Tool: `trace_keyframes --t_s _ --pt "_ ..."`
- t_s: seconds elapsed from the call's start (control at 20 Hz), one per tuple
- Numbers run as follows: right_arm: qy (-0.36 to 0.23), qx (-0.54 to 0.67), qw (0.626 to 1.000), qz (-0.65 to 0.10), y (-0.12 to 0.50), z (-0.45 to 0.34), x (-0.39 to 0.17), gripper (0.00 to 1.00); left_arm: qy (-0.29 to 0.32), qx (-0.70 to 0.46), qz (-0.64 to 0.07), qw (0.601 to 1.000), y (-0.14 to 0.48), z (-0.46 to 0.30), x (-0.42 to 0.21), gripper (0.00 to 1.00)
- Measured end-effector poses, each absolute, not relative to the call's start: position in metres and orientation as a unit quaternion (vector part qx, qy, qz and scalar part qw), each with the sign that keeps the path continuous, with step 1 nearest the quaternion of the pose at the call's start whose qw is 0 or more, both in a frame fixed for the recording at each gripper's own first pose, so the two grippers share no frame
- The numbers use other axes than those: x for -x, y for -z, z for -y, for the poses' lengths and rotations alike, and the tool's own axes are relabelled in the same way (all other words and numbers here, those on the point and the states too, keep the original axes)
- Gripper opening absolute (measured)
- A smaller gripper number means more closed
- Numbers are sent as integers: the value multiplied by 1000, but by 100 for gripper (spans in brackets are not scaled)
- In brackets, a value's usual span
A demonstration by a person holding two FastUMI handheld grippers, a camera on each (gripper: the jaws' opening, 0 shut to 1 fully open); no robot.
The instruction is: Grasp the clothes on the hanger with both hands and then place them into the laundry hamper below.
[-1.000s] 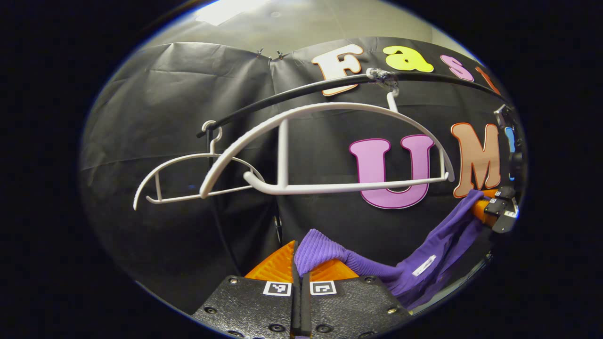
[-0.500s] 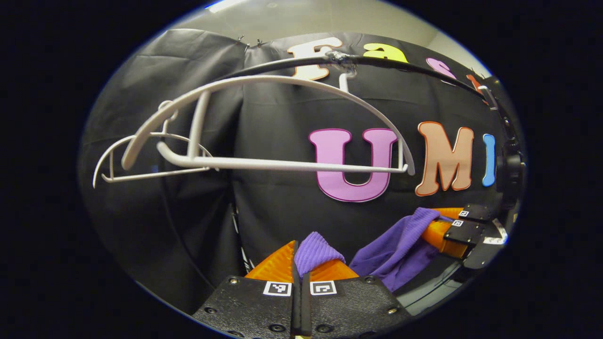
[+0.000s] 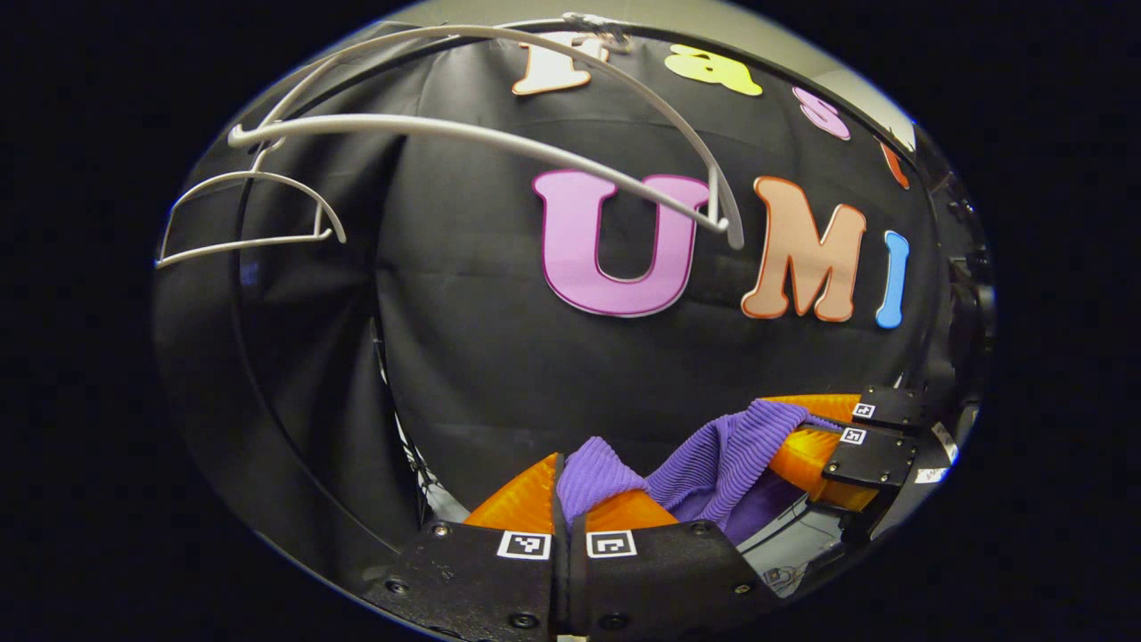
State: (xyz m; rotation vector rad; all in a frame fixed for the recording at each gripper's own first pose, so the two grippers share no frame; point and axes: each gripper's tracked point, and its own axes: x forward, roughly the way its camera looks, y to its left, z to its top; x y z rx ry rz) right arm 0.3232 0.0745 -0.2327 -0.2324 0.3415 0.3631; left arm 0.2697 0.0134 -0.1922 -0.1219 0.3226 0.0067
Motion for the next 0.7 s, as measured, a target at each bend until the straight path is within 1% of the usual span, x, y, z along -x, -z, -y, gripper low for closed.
trace_keyframes --t_s 0.45,0.6,0.65,0.7 --pt "-191 120 941 -252 306 -62 -289 6 24 56 -247 967 265 14 -251 1" --pt "-189 119 934 -280 329 -56 -279 6 26 58 -267 961 278 23 -248 1" --pt "-188 119 931 -288 336 -54 -276 4 27 59 -274 960 285 26 -245 0" --pt "-189 118 929 -294 342 -53 -275 6 29 60 -279 958 291 26 -243 1"
